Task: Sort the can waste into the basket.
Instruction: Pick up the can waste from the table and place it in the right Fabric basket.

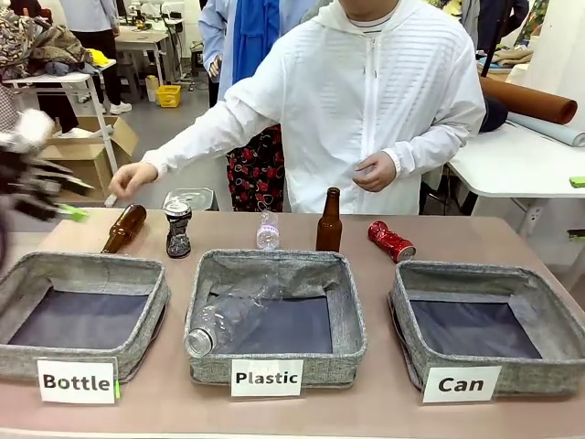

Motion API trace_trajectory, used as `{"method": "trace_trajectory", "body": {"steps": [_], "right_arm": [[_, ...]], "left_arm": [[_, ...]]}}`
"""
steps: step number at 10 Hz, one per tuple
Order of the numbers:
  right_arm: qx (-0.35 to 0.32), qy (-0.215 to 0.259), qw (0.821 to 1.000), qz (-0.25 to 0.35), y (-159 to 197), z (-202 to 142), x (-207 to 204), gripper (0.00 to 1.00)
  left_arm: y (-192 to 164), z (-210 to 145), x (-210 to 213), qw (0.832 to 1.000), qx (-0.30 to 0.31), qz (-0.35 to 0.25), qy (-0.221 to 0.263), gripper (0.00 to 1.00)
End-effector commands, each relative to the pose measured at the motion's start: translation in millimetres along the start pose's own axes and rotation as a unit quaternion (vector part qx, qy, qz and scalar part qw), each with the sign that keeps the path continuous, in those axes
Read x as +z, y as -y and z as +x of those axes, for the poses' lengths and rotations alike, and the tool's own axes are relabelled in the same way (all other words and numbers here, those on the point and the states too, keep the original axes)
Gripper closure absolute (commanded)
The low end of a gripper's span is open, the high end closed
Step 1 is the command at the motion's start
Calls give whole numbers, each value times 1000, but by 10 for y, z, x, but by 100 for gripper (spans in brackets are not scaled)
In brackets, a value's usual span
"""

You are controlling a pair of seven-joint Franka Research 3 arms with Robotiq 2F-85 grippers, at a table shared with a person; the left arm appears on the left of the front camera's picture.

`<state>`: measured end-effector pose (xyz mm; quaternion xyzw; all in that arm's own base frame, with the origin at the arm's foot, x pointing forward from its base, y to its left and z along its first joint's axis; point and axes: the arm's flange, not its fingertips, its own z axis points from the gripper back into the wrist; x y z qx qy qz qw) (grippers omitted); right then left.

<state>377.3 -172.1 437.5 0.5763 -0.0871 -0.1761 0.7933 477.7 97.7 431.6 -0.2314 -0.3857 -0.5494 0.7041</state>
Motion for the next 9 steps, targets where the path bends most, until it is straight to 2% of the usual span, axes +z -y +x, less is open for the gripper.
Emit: {"method": "trace_trajectory", "body": {"steps": [1,3,4,6,8,9], "right_arm": [[8,-2,1000,3,-7,4,15,0],[8,-2,1000,3,-7,4,15,0],[8,-2,1000,3,-7,4,15,0],[8,-2,1000,3,-7,4,15,0],[8,-2,1000,3,-7,4,15,0],[8,-2,1000,3,-7,4,15,0]], "left_arm": [[698,-87,1439,1000,-14,5,20,0],[1172,-139,2279,995,-12,56,80,0],[1273,-216,2460,992,5,87,96,0],[1310,-325,2353,990,24,90,102,0],[1117,-205,2194,993,16,66,97,0],[993,-91,2004,995,22,64,76,0]]}}
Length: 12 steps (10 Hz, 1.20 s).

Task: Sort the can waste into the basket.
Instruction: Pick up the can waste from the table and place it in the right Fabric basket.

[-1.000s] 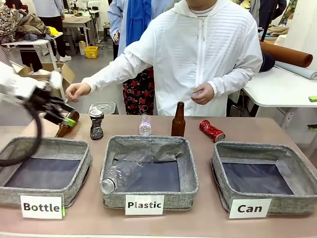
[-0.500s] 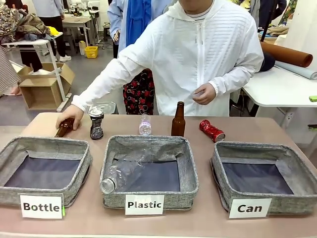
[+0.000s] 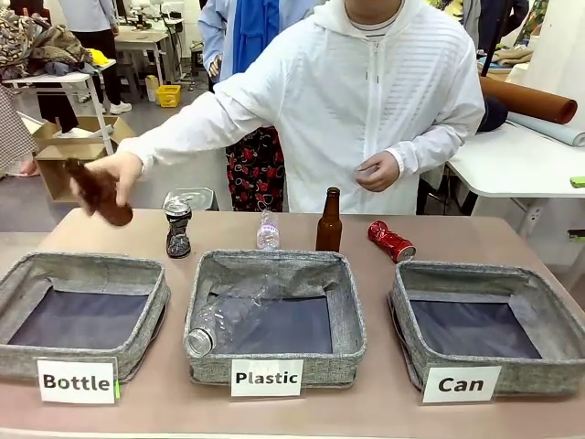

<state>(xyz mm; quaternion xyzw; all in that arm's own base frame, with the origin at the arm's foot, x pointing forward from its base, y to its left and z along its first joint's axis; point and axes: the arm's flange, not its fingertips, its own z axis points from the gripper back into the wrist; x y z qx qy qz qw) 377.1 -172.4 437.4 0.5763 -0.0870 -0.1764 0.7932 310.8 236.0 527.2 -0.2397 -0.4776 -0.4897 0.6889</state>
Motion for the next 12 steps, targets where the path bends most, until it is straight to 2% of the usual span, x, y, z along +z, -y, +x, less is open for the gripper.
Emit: {"method": "trace_trajectory", "body": {"steps": [1,2,3,4,5,6,7,8,10,12], "right_arm": [[8,-2,1000,3,-9,4,11,0],[8,-2,1000,3,-9,4,11,0],[8,-2,1000,3,-9,4,11,0],[8,-2,1000,3,-9,4,11,0],[8,-2,1000,3,-9,4,11,0],[8,-2,1000,3,-9,4,11,0],[8,-2,1000,3,-9,4,11,0],[8,-2,1000,3,-9,4,11,0],[8,-2,1000,3,-9,4,11,0],[8,-2,1000,3,-9,4,11,0]], "left_arm": [[-221,206,-497,999,4,-12,-50,0],[-353,262,-711,995,-16,-63,-78,0],[-382,216,-501,998,-1,-29,-56,0],[-336,93,-75,1000,-2,-27,5,0],[-209,-119,317,999,-4,-15,44,0],[4,-356,586,996,-16,-4,90,0],[161,-586,723,993,0,18,113,0],[186,-694,754,992,6,23,121,0],[207,-758,684,993,24,33,108,0],[23,-494,188,997,32,46,55,0]]}}
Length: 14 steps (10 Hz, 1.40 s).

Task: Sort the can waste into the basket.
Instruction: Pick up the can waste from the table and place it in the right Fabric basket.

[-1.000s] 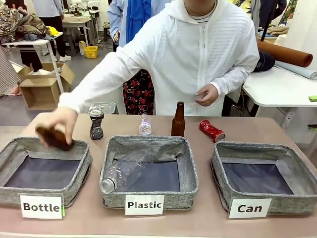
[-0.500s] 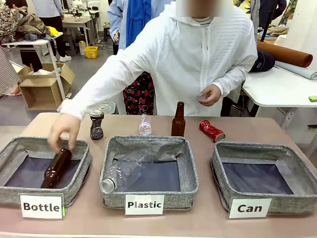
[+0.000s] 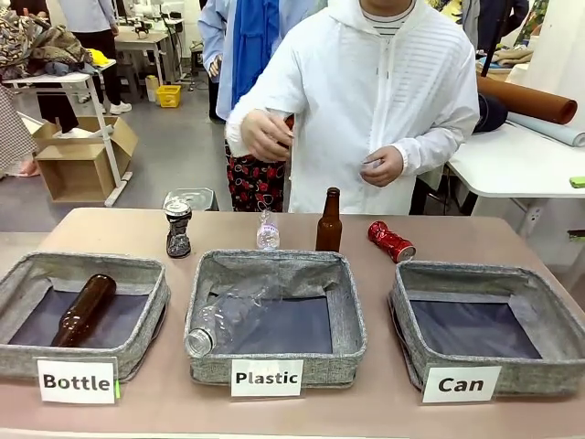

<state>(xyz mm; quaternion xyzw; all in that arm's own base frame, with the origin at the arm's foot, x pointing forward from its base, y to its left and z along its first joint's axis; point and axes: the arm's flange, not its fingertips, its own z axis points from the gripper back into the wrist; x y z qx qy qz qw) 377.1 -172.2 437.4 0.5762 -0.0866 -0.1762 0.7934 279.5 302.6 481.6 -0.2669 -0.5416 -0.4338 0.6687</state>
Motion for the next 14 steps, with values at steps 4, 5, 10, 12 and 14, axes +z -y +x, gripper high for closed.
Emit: {"method": "trace_trajectory", "body": {"steps": [4,5,10,12,14], "right_arm": [[8,-2,1000,3,-9,5,13,0],[8,-2,1000,3,-9,5,13,0],[8,-2,1000,3,-9,5,13,0],[8,-2,1000,3,-9,5,13,0],[8,-2,1000,3,-9,5,13,0]], "left_arm": [[-595,288,-2188,978,-56,-82,-186,0],[-651,212,-2485,973,-68,-90,-203,0],[-645,-114,-3409,963,-79,-126,-223,0],[-757,-301,-3683,963,-72,-100,-239,0],[-896,-347,-4073,976,-82,-84,-183,0]]}}
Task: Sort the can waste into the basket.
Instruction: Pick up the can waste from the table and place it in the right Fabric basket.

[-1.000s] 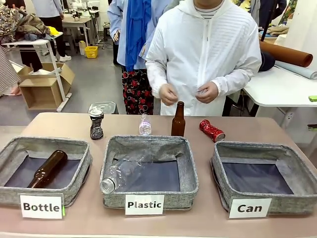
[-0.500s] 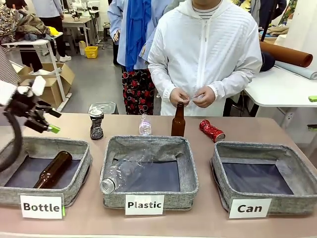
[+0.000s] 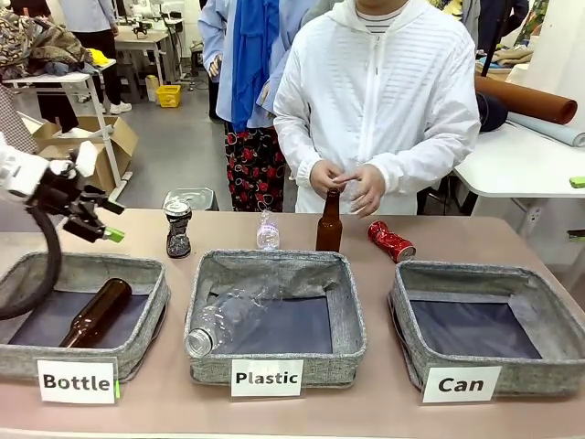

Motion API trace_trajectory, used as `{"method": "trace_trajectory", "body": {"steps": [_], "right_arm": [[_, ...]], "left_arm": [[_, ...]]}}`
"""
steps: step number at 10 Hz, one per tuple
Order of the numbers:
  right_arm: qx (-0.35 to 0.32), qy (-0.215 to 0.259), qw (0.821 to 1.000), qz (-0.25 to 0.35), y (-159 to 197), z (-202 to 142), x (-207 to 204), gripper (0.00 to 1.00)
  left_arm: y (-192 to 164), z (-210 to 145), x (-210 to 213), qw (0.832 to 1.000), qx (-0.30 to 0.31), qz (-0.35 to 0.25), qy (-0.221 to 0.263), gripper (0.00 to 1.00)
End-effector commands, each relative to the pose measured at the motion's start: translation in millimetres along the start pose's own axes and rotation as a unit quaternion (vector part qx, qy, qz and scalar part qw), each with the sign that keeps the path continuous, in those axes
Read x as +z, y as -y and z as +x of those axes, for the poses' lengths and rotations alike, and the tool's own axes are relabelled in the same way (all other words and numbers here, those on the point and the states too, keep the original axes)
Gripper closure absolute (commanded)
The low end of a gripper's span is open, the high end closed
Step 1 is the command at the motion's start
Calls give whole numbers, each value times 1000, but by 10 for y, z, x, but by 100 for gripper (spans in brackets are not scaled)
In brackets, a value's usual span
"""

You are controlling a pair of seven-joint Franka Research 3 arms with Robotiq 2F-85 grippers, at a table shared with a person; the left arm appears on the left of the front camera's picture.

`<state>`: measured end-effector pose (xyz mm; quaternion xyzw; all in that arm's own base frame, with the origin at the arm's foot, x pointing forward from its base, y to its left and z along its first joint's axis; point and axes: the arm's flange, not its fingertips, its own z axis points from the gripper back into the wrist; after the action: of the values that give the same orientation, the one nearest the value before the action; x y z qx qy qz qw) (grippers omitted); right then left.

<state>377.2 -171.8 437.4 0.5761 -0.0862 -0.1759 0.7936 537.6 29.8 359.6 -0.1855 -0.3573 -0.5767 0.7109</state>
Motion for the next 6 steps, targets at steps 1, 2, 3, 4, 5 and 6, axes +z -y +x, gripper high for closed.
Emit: {"method": "trace_trajectory", "body": {"steps": [1,2,3,4,5,6], "right_arm": [[8,-1,1000,4,-7,6,17,0],[8,-1,1000,4,-7,6,17,0],[8,-1,1000,4,-7,6,17,0],[8,-1,1000,4,-7,6,17,0],[8,-1,1000,4,-7,6,17,0],[8,-1,1000,4,-7,6,17,0]], "left_arm": [[-234,67,-263,998,-12,28,55,0],[-324,102,-332,998,-9,17,64,0],[-334,96,-441,997,-4,-9,71,0],[-351,69,-558,997,1,-24,76,0],[-388,48,-673,996,4,-36,87,0],[-417,27,-817,994,10,-47,98,0]]}}
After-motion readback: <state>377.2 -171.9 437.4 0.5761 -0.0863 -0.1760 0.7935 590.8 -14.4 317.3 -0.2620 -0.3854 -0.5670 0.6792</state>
